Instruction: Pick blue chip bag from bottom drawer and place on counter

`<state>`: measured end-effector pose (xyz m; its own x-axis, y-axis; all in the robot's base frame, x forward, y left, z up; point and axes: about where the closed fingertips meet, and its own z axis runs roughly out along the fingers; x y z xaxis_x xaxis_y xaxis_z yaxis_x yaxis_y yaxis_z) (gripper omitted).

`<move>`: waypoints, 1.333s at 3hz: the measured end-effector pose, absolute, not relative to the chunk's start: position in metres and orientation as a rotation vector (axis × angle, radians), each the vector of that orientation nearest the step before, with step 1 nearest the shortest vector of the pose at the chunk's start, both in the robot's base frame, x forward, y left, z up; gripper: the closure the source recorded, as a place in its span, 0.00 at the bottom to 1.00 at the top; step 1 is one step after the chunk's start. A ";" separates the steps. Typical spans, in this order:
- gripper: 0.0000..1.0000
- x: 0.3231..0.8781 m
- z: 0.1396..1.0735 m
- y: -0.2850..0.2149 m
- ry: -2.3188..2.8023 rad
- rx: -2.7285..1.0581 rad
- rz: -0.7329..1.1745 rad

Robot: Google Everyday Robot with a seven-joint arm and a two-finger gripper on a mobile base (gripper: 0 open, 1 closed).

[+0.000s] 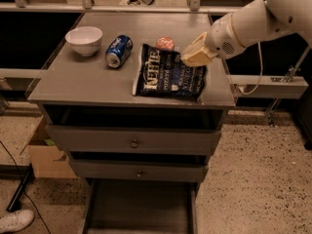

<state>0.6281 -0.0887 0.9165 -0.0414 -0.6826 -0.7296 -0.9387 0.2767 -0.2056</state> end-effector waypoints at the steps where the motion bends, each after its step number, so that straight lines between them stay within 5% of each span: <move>1: 0.62 0.628 0.917 -0.089 1.791 -1.473 0.428; 3: 0.15 0.628 0.916 -0.089 1.791 -1.474 0.428; 4: 0.00 0.628 0.916 -0.089 1.791 -1.474 0.428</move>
Offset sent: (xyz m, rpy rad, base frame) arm 0.0000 0.0000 0.0000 0.0000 0.0000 0.0001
